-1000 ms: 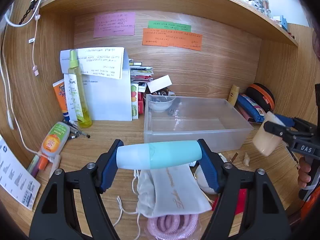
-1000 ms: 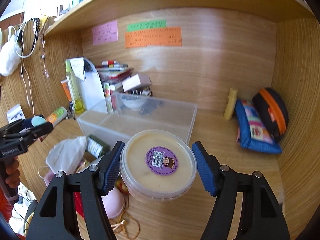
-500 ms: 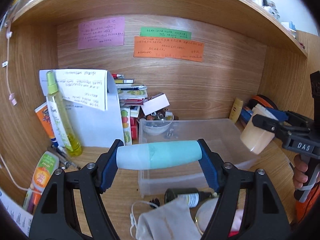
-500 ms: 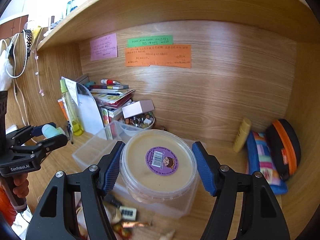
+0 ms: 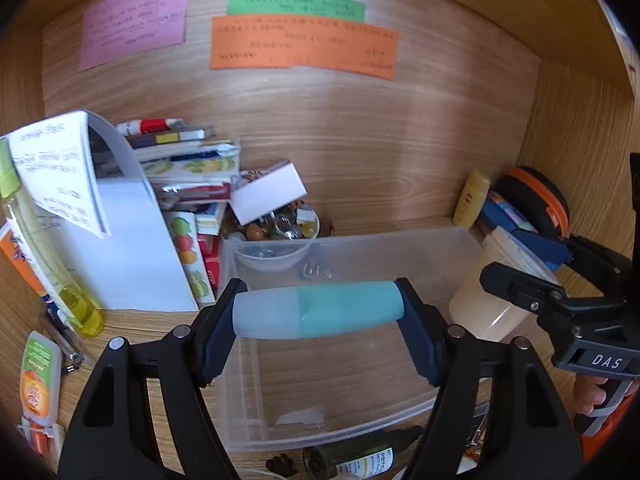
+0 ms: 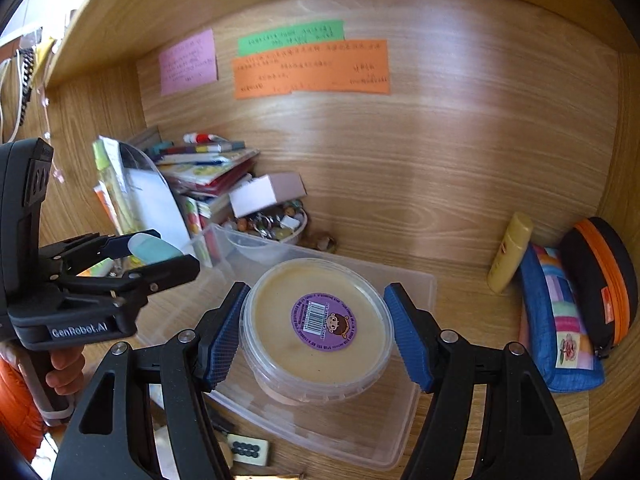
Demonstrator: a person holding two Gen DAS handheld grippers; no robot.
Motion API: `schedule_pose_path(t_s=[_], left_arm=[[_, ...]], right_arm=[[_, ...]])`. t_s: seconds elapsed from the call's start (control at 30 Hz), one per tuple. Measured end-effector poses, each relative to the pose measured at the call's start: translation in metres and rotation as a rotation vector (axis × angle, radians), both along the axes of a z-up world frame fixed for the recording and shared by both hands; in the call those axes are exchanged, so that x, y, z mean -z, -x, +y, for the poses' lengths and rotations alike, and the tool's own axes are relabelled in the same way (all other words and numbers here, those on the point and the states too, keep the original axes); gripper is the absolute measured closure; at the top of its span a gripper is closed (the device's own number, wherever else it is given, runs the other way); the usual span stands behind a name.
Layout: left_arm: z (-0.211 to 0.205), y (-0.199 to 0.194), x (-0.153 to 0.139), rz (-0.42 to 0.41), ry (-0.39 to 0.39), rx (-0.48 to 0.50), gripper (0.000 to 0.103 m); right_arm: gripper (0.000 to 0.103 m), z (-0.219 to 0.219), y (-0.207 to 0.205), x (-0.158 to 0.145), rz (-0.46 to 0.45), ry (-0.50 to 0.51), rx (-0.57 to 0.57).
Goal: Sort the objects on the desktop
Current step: 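Carry the tube and the cream tub over the clear plastic bin with both tools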
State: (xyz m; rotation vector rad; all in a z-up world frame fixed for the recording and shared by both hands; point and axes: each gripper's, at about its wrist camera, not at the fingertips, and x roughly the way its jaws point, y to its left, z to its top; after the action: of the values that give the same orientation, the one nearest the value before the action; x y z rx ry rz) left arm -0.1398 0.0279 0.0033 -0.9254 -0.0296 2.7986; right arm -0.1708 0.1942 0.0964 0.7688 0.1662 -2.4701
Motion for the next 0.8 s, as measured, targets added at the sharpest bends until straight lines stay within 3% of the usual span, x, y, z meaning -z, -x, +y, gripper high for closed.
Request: schedule_pose_path(t_s=[0.57,0.8], left_arm=[[0.01,0.007,0.028,-0.064,0.082,0.011,0.03],[0.008,0.014,0.036,-0.106,0.075,0.014,0.03]], right_arm=[[0.038,-0.012,0.014,0.039,-0.09,-0.066,0.018],[0.038,-0.017,0.015,0.047,-0.104,-0.091,0.017]])
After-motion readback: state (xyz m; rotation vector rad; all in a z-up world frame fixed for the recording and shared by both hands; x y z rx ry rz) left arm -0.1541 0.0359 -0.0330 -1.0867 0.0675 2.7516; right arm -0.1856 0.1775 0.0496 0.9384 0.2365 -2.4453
